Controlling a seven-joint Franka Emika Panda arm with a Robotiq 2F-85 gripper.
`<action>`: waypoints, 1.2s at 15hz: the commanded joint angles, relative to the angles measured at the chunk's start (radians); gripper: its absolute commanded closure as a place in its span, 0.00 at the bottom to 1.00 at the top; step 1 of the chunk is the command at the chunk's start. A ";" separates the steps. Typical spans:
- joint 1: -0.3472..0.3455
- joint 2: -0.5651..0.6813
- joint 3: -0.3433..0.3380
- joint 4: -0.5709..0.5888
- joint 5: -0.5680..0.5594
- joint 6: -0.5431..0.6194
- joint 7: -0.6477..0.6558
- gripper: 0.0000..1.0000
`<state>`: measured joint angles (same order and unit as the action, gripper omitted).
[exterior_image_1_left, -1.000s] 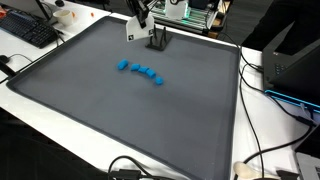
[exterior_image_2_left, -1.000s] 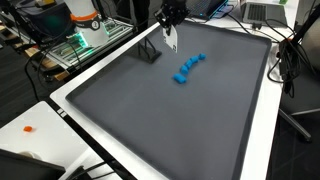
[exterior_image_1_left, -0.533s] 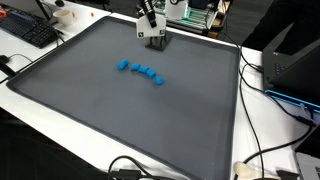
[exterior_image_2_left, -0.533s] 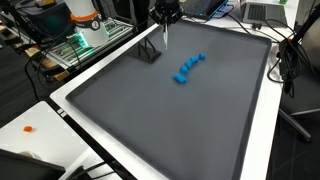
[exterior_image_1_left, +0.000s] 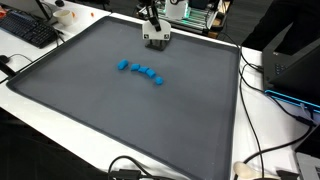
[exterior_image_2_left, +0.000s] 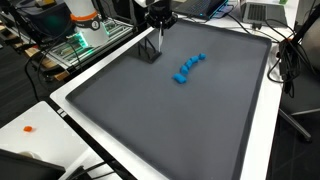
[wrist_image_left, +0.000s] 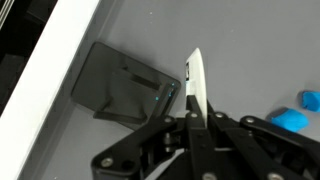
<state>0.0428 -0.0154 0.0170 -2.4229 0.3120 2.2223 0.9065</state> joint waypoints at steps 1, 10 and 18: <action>-0.010 -0.067 0.002 -0.113 0.094 0.095 0.000 0.99; -0.023 -0.092 -0.005 -0.231 0.228 0.244 0.000 0.99; -0.032 -0.081 -0.017 -0.274 0.306 0.324 -0.020 0.99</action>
<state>0.0169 -0.0782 0.0023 -2.6619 0.5711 2.5120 0.9078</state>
